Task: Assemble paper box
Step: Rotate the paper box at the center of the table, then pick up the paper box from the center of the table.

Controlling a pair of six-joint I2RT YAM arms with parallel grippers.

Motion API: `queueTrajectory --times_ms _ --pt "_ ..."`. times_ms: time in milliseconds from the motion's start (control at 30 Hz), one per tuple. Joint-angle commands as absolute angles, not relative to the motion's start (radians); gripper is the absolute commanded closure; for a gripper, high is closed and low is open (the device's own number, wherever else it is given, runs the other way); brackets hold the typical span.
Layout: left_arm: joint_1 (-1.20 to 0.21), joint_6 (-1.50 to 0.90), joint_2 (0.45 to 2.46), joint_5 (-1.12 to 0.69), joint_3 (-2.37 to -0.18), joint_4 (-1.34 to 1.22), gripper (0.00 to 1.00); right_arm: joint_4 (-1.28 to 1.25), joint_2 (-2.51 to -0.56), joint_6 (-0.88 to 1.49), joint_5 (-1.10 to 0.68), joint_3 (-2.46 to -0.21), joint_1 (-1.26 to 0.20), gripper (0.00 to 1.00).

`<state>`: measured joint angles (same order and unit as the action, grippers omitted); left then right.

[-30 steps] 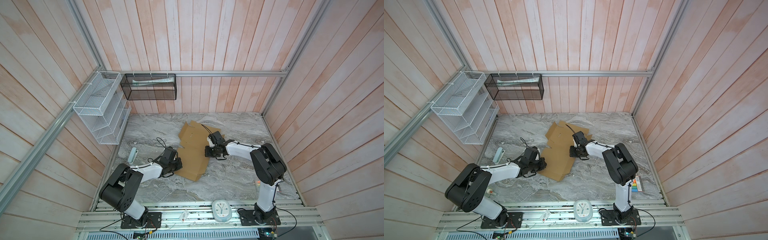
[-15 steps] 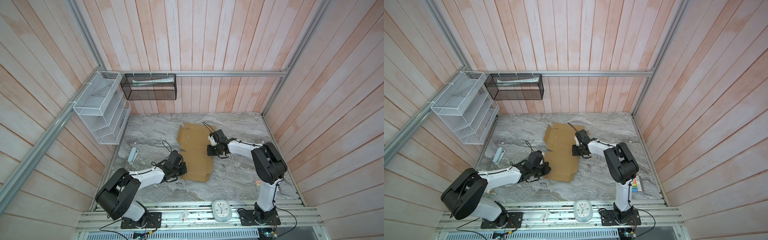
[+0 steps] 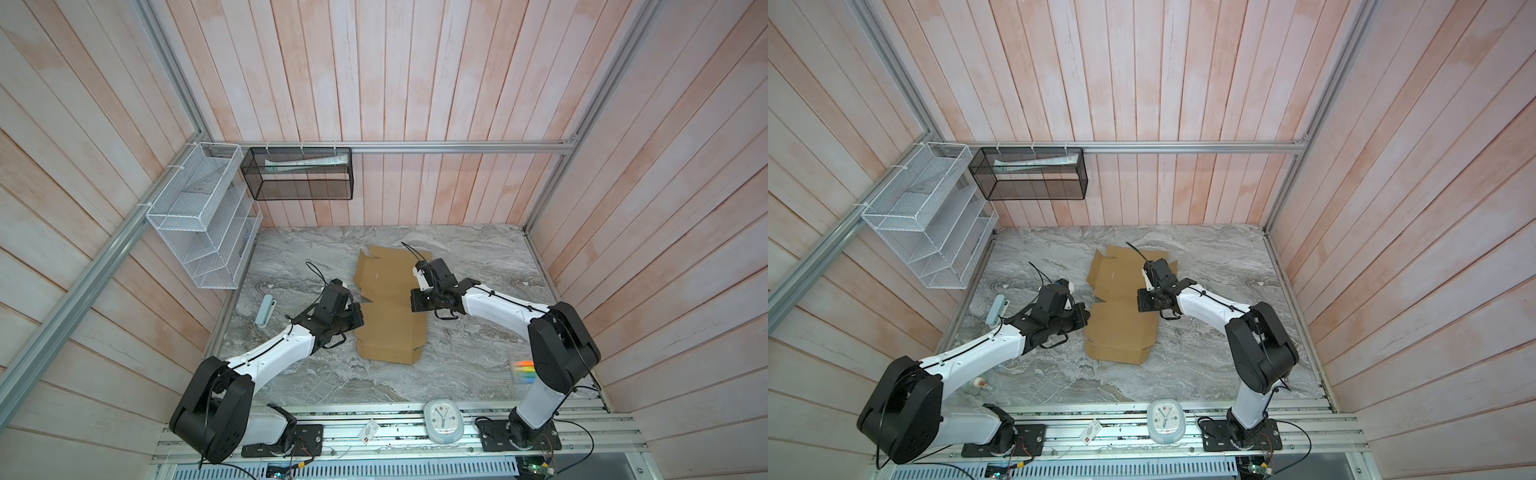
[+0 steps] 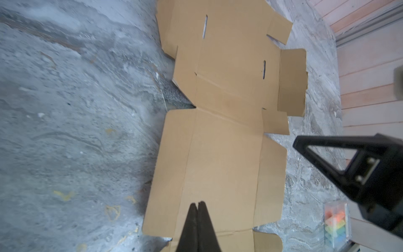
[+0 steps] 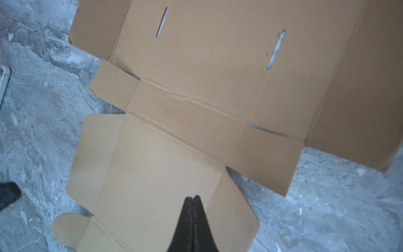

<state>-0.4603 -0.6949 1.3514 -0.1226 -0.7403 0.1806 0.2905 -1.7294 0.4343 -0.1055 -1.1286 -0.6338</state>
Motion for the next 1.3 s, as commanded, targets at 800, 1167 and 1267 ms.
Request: queueTrajectory --times_ms 800,1167,1267 --pt "-0.198 -0.430 1.746 -0.387 -1.098 0.044 0.56 0.184 -1.794 0.651 -0.074 -1.178 -0.701 1.00" --pt "-0.199 -0.357 1.915 -0.362 -1.262 0.043 0.53 0.108 -1.875 0.686 -0.137 -1.151 -0.742 1.00" --pt "-0.202 -0.339 1.958 -0.363 -1.302 0.065 0.53 0.113 -1.891 0.684 -0.148 -1.147 -0.747 1.00"
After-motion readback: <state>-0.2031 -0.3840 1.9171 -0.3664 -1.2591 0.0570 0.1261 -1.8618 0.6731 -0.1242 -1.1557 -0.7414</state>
